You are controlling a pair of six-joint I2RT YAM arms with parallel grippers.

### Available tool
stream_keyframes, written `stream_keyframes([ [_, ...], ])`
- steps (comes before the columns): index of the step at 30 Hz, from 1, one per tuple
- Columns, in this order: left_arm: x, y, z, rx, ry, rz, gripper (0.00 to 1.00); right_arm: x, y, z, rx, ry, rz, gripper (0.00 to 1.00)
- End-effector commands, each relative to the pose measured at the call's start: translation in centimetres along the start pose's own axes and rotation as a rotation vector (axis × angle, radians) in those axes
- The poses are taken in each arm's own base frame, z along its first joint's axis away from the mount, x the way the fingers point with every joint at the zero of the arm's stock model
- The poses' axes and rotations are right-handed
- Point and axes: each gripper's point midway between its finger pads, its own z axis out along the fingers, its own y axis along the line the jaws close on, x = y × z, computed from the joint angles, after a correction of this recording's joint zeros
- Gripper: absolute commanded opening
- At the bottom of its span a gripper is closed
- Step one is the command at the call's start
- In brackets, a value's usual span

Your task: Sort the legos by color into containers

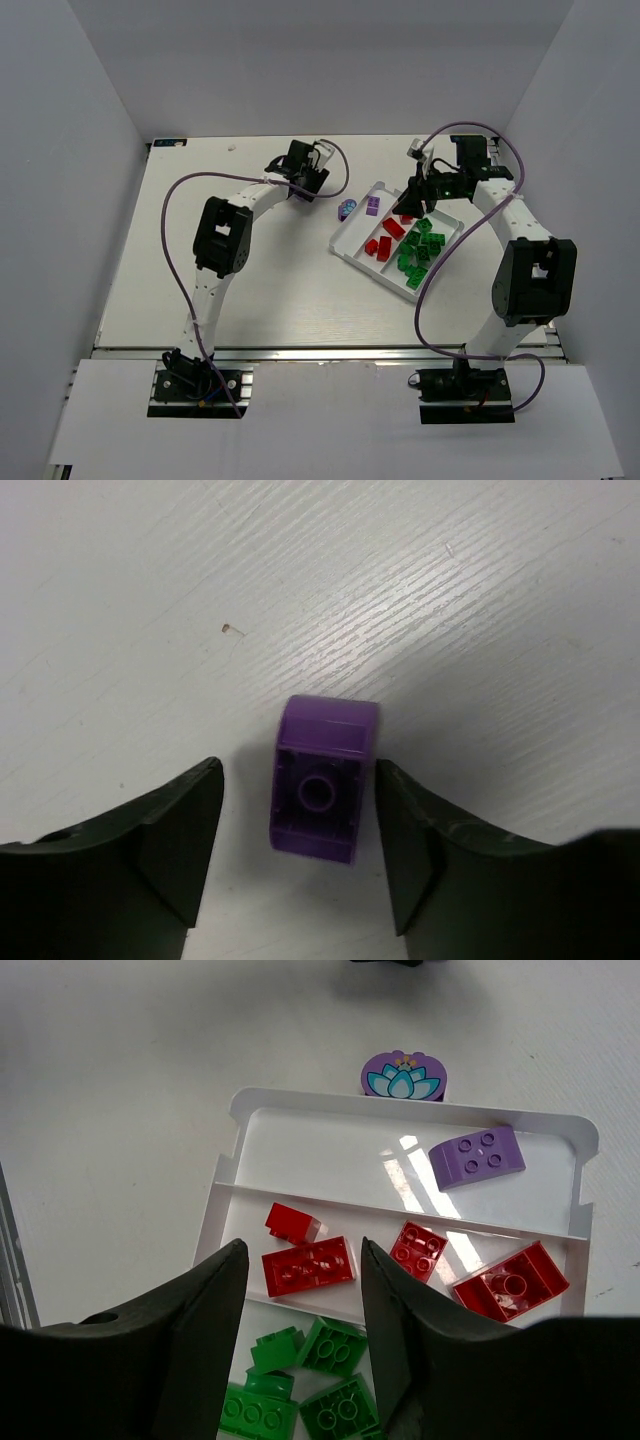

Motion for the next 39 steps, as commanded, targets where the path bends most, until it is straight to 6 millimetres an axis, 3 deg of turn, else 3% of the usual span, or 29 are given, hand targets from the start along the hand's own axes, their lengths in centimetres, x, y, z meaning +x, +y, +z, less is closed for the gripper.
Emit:
stream_keyframes([
  [1, -0.8, -0.7, -0.4, 0.051, -0.029, -0.001, 0.68, -1.6, 0.3, -0.8, 0.015, -0.044, -0.033, 0.54],
  [3, -0.1, -1.1, -0.4, 0.068, -0.018, -0.016, 0.59, -1.7, 0.4, -0.8, 0.013, -0.046, -0.029, 0.54],
  [5, 0.2, -1.3, -0.6, 0.08, -0.016, -0.029, 0.44, -1.8, 0.4, -0.8, 0.013, -0.051, -0.027, 0.54],
  [7, -0.6, -1.8, -1.3, 0.123, -0.052, -0.059, 0.28, -1.7, 0.5, -0.8, 0.012, -0.053, -0.024, 0.54],
  [9, 0.1, -1.9, -1.9, 0.13, -0.052, -0.101, 0.19, -1.7, 0.6, -0.9, 0.012, -0.053, -0.022, 0.54],
  [10, -0.5, -1.7, -2.3, 0.128, -0.081, -0.117, 0.13, -1.6, 0.7, -0.8, 0.011, -0.054, -0.021, 0.54],
  [11, -2.0, -1.1, -3.8, 0.119, -0.125, -0.136, 0.11, -1.6, 0.8, -0.8, 0.015, -0.056, -0.018, 0.54],
  [12, -1.5, -1.4, -4.3, 0.128, -0.121, -0.174, 0.1, -1.5, 0.5, -0.9, 0.034, -0.054, -0.012, 0.54],
  [14, -3.3, -1.5, -6.2, 0.153, -0.19, -0.209, 0.04, -1.3, 0.4, -0.9, 0.056, -0.057, 0.005, 0.54],
  [15, -4.2, -1.7, -8.0, 0.172, -0.219, -0.259, 0.0, -1.2, 0.3, -0.9, 0.066, -0.053, 0.002, 0.5],
  [16, -4.9, -2.0, -9.0, 0.195, -0.246, -0.307, 0.0, -1.2, 0.3, -1.0, 0.075, -0.055, 0.002, 0.48],
  [18, -6.6, -3.5, -12.1, 0.303, -0.292, -0.364, 0.0, -1.0, 0.2, -1.1, 0.086, -0.053, 0.001, 0.25],
  [20, -5.7, -5.6, -13.5, 0.405, -0.27, -0.473, 0.0, -0.9, 0.2, -1.1, 0.094, -0.052, 0.004, 0.0],
  [26, -4.2, -11.3, -17.3, 0.574, -0.3, -0.619, 0.0, -0.7, 0.0, -1.2, 0.127, -0.054, 0.047, 0.0],
  [32, -4.5, -15.9, -16.7, 0.622, -0.286, -0.65, 0.0, -0.9, -0.1, -1.3, 0.142, -0.055, 0.066, 0.0],
  [39, -4.7, -17.6, -14.6, 0.589, -0.259, -0.649, 0.06, -0.4, 0.2, -1.4, 0.154, -0.045, 0.072, 0.01],
])
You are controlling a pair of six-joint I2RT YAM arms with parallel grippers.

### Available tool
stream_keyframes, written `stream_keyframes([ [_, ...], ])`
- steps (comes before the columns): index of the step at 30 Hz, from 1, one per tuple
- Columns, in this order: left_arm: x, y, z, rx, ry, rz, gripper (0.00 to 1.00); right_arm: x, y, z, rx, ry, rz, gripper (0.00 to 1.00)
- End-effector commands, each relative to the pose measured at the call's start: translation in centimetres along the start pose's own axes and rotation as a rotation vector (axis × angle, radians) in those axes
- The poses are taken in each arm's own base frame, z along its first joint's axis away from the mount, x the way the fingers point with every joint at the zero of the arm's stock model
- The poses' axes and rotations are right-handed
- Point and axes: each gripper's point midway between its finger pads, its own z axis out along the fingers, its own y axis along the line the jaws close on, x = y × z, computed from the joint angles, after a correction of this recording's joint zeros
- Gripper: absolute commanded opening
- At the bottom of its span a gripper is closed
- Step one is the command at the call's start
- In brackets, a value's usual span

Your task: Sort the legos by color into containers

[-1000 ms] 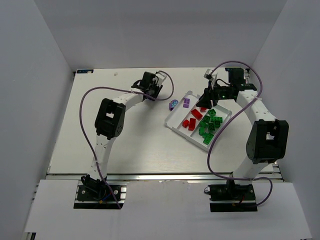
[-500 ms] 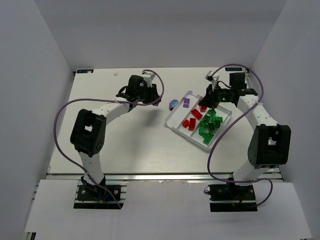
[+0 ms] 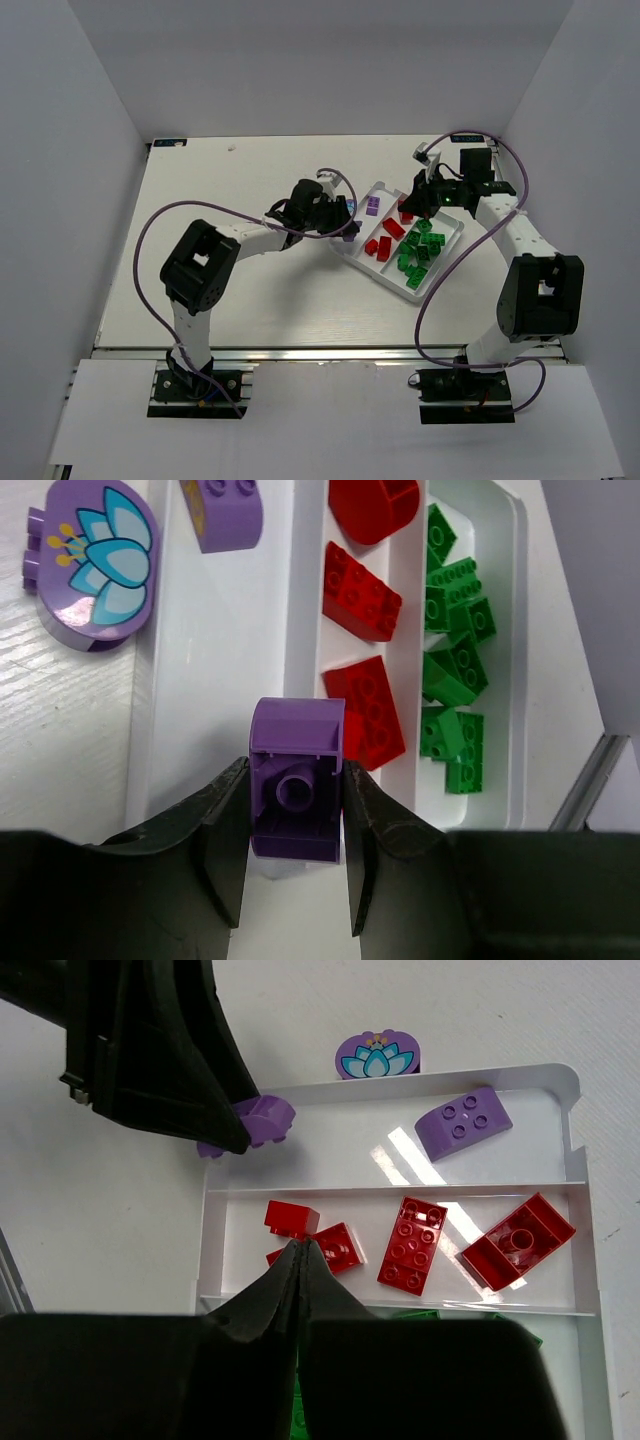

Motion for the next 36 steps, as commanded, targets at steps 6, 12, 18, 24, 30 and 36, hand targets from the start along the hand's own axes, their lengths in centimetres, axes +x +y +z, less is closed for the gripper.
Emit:
stream_keyframes([
  [6, -2.5, 0.0, 1.4, -0.069, -0.075, 0.013, 0.2, -0.7, 0.3, -0.7, 0.019, -0.026, -0.022, 0.04],
  [12, -2.7, -0.2, 1.8, -0.095, -0.072, 0.028, 0.48, -0.6, 0.1, -0.6, 0.019, -0.018, -0.022, 0.12],
  [18, -4.7, -1.1, 0.6, -0.111, -0.114, 0.046, 0.98, -0.5, -0.5, -0.3, 0.02, -0.004, -0.011, 0.22],
  [24, -7.0, -2.1, -3.0, -0.164, -0.174, 0.077, 0.98, -1.2, -1.8, 0.9, 0.063, 0.047, -0.045, 0.3],
  [30, -7.0, -1.1, -9.5, -0.275, -0.25, 0.045, 0.98, -2.3, -3.0, 5.5, 0.137, 0.236, -0.138, 0.79],
  [36, -6.1, -0.4, -16.6, -0.351, -0.361, -0.016, 0.98, -3.6, -5.9, 10.5, 0.31, 0.37, -0.188, 0.89],
])
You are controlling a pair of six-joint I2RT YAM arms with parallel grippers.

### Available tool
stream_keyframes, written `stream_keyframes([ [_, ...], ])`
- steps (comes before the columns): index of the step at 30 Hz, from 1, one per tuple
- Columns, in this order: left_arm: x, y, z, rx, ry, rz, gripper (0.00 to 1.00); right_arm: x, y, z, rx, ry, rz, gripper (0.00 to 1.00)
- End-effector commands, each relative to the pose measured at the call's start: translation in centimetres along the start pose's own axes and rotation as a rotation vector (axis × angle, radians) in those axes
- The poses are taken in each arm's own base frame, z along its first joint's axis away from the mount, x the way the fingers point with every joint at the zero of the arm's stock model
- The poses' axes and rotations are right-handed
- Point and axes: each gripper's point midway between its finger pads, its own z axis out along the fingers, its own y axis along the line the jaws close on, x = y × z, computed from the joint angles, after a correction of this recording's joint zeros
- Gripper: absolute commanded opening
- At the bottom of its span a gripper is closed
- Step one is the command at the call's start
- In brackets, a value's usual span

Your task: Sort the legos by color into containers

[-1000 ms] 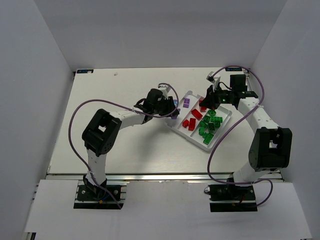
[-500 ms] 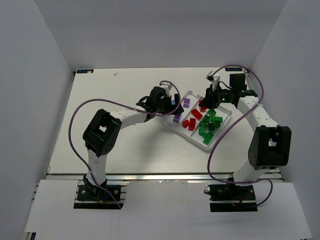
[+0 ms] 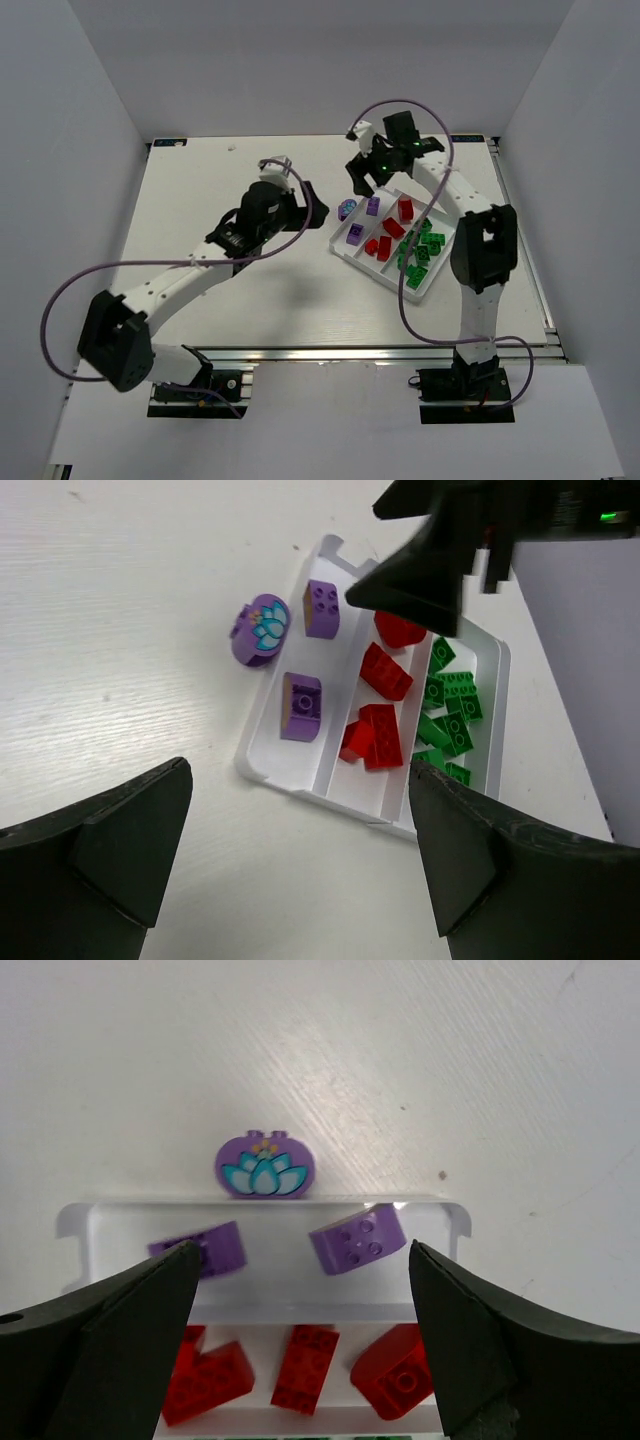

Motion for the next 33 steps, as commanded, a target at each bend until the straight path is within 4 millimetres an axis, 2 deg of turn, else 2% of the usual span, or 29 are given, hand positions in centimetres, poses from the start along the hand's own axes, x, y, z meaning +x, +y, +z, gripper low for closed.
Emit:
stream_keyframes([
  [1, 1.1, 3.0, -3.1, -0.111, -0.025, -0.057, 0.98, 1.0, -1.6, 1.6, 0.179, 0.167, -0.018, 0.89],
  [2, 1.3, 3.5, -3.8, -0.124, -0.034, -0.072, 0.98, 0.9, -1.7, 2.7, 0.189, 0.179, -0.03, 0.89],
  [3, 0.7, 3.3, -5.2, -0.111, -0.066, -0.09, 0.98, 0.7, -1.5, 3.3, 0.193, 0.184, -0.053, 0.89],
  [4, 2.1, 4.1, -5.7, -0.128, -0.052, -0.121, 0.98, 0.3, -0.9, 4.0, 0.192, 0.182, -0.074, 0.89],
  [7, 3.1, 5.2, -8.1, -0.139, -0.09, -0.185, 0.98, -0.3, -0.6, 5.7, 0.197, 0.17, -0.09, 0.9],
  [8, 3.4, 5.5, -8.6, -0.147, -0.094, -0.198, 0.98, 0.4, -0.5, 6.7, 0.19, 0.19, -0.082, 0.89],
  [9, 3.6, 6.0, -9.1, -0.161, -0.105, -0.208, 0.98, -0.7, -0.9, 6.7, 0.204, 0.172, -0.079, 0.89],
  [10, 3.2, 5.9, -10.0, -0.152, -0.131, -0.23, 0.98, -0.4, -0.9, 7.0, 0.198, 0.19, -0.061, 0.89],
  [11, 4.1, 6.5, -10.3, -0.169, -0.118, -0.236, 0.98, 0.3, -0.9, 7.9, 0.188, 0.209, -0.052, 0.89],
  [13, 4.0, 6.9, -11.3, -0.182, -0.137, -0.252, 0.98, 0.4, -1.1, 8.4, 0.186, 0.213, -0.05, 0.89],
  [20, 4.6, 7.7, -11.9, -0.206, -0.142, -0.269, 0.98, 3.1, 0.0, 10.3, 0.123, 0.274, -0.042, 0.89],
  [27, 5.0, 7.8, -11.4, -0.211, -0.125, -0.263, 0.98, 3.2, 1.8, 10.6, 0.037, 0.25, -0.014, 0.89],
  [33, 5.0, 7.7, -11.2, -0.209, -0.122, -0.259, 0.98, 4.4, 2.1, 11.5, 0.018, 0.279, 0.019, 0.9],
])
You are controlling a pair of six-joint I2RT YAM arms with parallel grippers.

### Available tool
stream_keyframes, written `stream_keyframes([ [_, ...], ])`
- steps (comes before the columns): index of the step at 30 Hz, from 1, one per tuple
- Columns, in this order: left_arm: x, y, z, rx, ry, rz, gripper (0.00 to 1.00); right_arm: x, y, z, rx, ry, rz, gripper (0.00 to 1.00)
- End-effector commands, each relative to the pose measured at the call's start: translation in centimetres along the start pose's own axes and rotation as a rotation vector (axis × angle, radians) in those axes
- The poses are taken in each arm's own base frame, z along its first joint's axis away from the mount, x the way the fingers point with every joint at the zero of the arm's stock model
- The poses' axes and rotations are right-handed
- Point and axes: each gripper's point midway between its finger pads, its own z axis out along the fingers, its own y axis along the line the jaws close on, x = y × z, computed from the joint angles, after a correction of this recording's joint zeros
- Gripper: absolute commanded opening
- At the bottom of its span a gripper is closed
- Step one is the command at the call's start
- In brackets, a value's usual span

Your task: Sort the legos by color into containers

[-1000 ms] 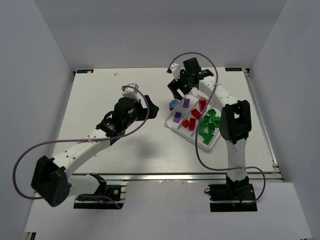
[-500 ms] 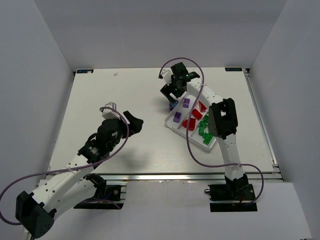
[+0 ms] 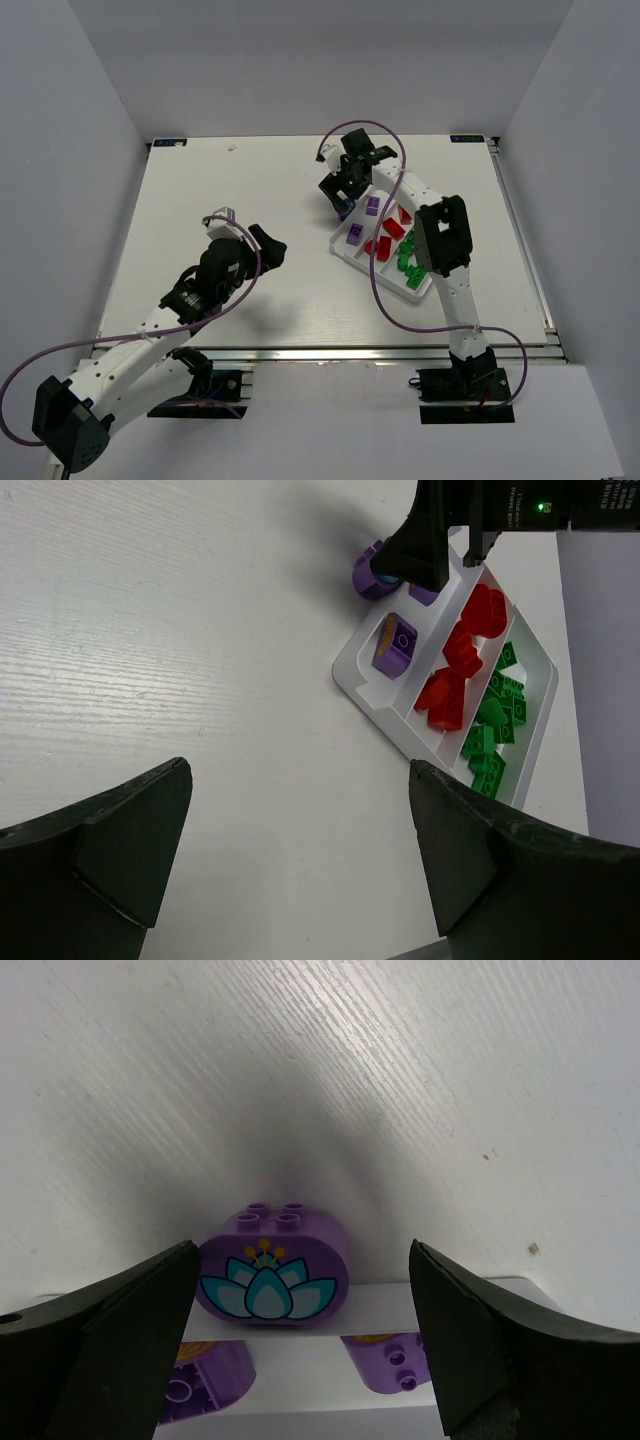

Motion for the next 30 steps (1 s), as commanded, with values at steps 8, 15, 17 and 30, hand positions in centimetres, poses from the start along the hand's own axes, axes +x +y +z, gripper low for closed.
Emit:
stream_keyframes([
  [8, -0.1, 0.1, 0.1, -0.001, -0.011, -0.008, 0.98, 2.4, 1.2, 1.6, -0.053, 0.081, 0.051, 0.88],
  [15, 0.0, 0.1, 0.4, -0.003, -0.005, -0.002, 0.98, 2.7, 2.1, 1.5, -0.095, 0.074, 0.053, 0.82],
  [17, 0.0, 0.0, 0.4, -0.002, -0.004, 0.0, 0.98, 2.5, 2.3, 1.6, -0.106, 0.064, 0.051, 0.81],
  [30, -0.1, 0.3, 0.2, -0.012, -0.011, -0.005, 0.98, -2.4, 3.0, 0.2, -0.17, -0.153, -0.058, 0.89],
])
